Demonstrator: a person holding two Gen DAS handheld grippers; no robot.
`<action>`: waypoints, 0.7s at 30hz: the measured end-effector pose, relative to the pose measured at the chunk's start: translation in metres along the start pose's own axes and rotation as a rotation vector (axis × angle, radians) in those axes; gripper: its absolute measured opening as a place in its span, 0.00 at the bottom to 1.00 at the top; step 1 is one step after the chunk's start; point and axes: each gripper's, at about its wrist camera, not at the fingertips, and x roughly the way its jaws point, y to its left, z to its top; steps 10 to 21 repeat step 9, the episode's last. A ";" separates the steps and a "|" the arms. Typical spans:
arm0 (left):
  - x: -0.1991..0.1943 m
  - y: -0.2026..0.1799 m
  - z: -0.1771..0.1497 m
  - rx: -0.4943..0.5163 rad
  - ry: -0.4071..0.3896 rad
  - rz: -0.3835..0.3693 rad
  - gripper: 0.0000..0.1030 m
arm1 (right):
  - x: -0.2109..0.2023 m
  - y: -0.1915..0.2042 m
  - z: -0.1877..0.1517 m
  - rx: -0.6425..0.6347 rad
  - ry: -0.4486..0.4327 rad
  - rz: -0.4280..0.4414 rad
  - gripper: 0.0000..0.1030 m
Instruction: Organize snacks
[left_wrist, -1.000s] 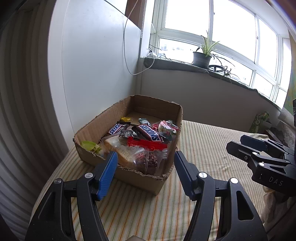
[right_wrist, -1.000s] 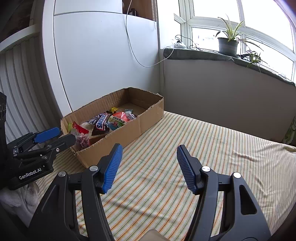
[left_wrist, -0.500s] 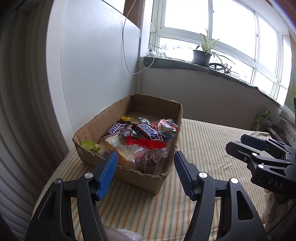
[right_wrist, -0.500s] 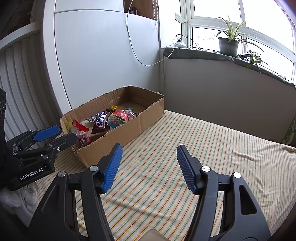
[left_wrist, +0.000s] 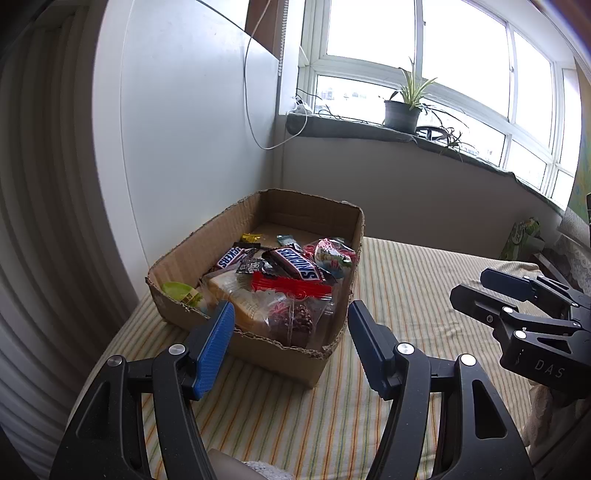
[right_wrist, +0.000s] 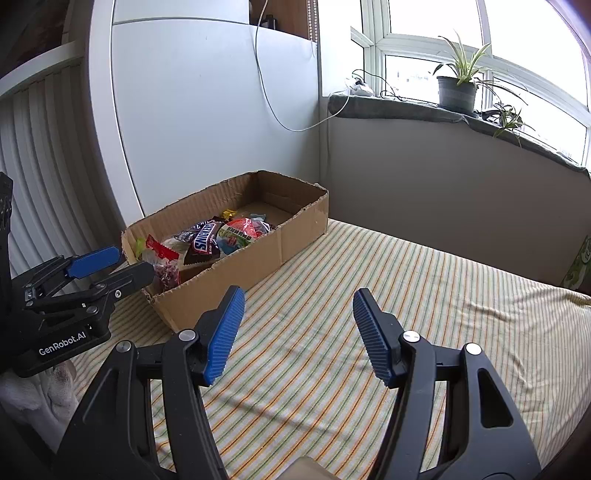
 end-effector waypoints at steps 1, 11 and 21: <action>0.000 0.000 0.000 0.001 0.000 0.001 0.61 | 0.000 0.000 0.000 0.000 0.001 0.000 0.62; 0.000 0.001 0.000 0.007 -0.003 -0.003 0.61 | 0.003 0.000 0.000 0.003 0.010 -0.004 0.62; 0.000 0.001 0.000 0.007 -0.003 -0.003 0.61 | 0.003 0.000 0.000 0.003 0.010 -0.004 0.62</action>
